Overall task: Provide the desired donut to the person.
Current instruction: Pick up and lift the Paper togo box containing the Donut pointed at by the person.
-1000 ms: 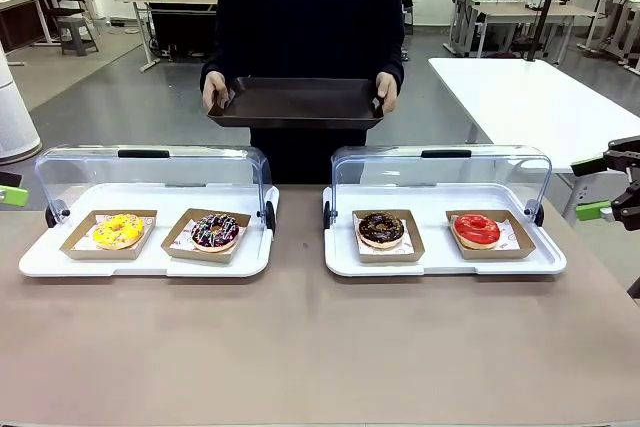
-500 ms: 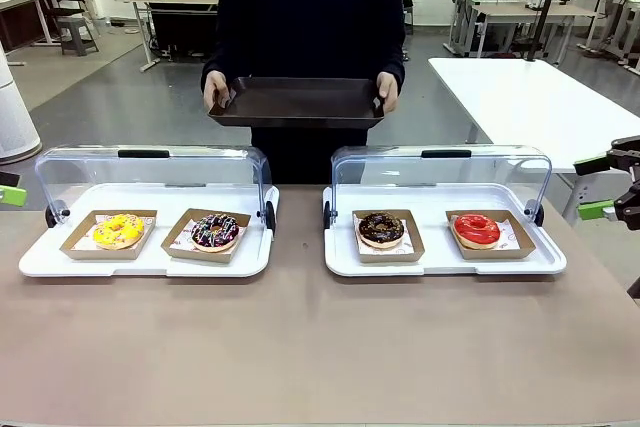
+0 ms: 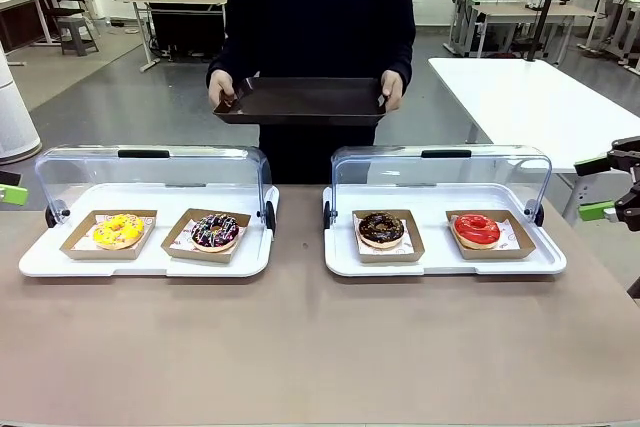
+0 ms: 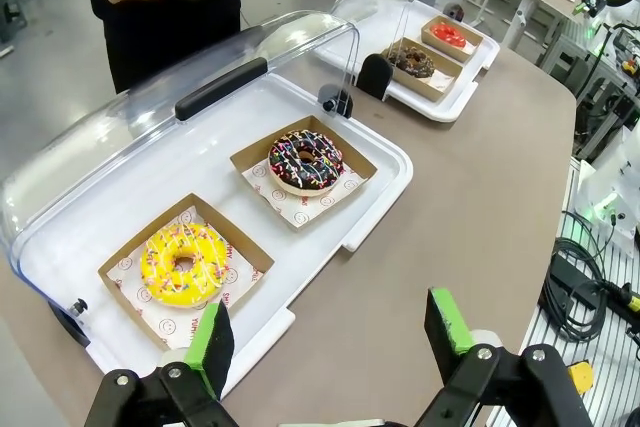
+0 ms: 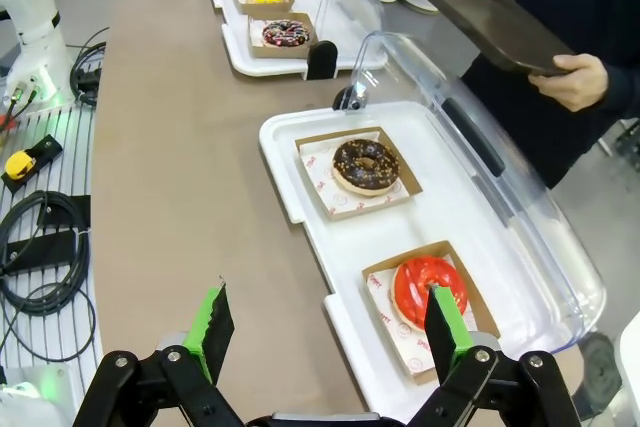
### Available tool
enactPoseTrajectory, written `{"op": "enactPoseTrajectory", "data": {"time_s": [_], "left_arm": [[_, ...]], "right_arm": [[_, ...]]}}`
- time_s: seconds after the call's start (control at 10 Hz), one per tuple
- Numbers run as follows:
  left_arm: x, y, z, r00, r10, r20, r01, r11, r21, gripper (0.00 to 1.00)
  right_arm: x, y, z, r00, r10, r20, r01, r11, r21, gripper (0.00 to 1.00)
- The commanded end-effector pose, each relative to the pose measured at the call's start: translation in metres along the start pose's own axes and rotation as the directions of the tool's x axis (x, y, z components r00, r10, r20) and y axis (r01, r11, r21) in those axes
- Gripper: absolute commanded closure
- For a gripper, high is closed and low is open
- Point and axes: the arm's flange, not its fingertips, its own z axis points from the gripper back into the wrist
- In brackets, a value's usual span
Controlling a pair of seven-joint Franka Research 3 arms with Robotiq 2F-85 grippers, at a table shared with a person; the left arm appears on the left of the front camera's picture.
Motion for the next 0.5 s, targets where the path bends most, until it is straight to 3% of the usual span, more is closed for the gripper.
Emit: {"op": "enactPoseTrajectory", "data": {"time_s": [0.0,0.4], "left_arm": [[-0.0004,0.0029,0.0001,1.000,-0.019,0.022,0.019,1.000,-0.006,0.00],[-0.0004,0.0029,0.0001,1.000,-0.019,0.022,0.019,1.000,-0.006,0.00]], "right_arm": [[-0.0006,-0.0053,-0.0022,1.000,0.014,0.027,-0.014,1.000,-0.001,0.00],[-0.0006,-0.0053,-0.0022,1.000,0.014,0.027,-0.014,1.000,-0.001,0.00]]}}
